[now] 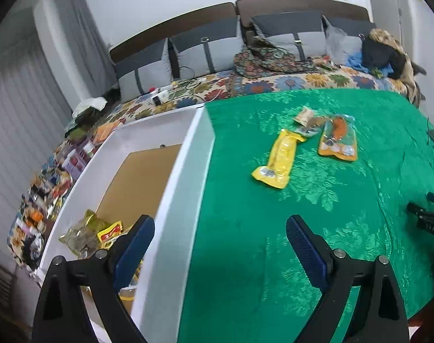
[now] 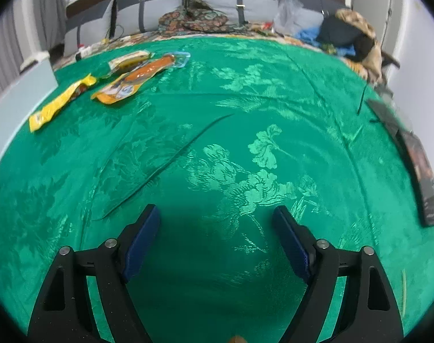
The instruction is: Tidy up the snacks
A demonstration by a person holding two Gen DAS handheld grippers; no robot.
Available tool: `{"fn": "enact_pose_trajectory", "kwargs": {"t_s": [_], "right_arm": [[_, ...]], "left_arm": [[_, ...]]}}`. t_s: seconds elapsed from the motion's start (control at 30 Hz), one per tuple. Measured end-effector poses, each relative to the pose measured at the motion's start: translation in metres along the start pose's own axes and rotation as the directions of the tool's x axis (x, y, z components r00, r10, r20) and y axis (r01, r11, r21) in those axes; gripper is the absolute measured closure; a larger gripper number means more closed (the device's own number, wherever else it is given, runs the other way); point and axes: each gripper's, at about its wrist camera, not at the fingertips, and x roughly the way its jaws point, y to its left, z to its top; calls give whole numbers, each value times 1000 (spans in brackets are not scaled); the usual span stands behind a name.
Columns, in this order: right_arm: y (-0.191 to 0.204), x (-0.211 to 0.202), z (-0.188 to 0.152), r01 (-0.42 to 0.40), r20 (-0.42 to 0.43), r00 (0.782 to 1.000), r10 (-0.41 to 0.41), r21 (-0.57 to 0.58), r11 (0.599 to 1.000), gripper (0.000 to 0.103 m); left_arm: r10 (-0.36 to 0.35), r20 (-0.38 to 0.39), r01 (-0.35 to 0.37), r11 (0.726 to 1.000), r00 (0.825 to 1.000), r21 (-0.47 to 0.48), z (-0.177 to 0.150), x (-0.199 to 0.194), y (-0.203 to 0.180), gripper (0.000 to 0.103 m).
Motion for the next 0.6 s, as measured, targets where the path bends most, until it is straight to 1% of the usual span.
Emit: {"fn": "enact_pose_trajectory", "kwargs": {"t_s": [0.13,0.17,0.2,0.23,0.3,0.33,0.37,0.43,0.5,0.6], "right_arm": [[3,0,-2,8,-2,1000,-8,-7,1000,17],[3,0,-2,9,-2,1000,-9,-7,1000,17],[3,0,-2,9,-3,1000,-9,-7,1000,17],[3,0,-2,9,-3,1000,-9,-7,1000,16],[3,1,-2,15,-5,1000,-15,-5,1000,15],[3,1,-2,17,-5,1000,-17,-3,1000,14],[2,2,-2,19,-6,1000,-19,-2,1000,14],[2,1,-2,20,-6,1000,-20,0,1000,13],[1,1,-3,20,-6,1000,-20,2,1000,13],[0,1,-3,20,-6,1000,-20,2,1000,13]], "left_arm": [[-28,-7,28,999,1000,17,1,4,-18,10],[-47,-16,47,999,999,17,0,7,-24,9],[-66,-25,66,998,998,15,-1,9,-28,4],[-101,-40,101,995,994,12,-7,16,-36,3],[-147,-83,149,989,986,16,-18,29,-48,3],[-172,-122,175,984,978,18,-25,40,-57,3],[-199,-170,205,979,965,17,-36,54,-66,3],[-222,-214,230,973,951,13,-50,69,-77,3],[-242,-241,251,968,940,7,-63,83,-87,3],[-277,-260,280,960,925,-23,-73,95,-94,3]]}}
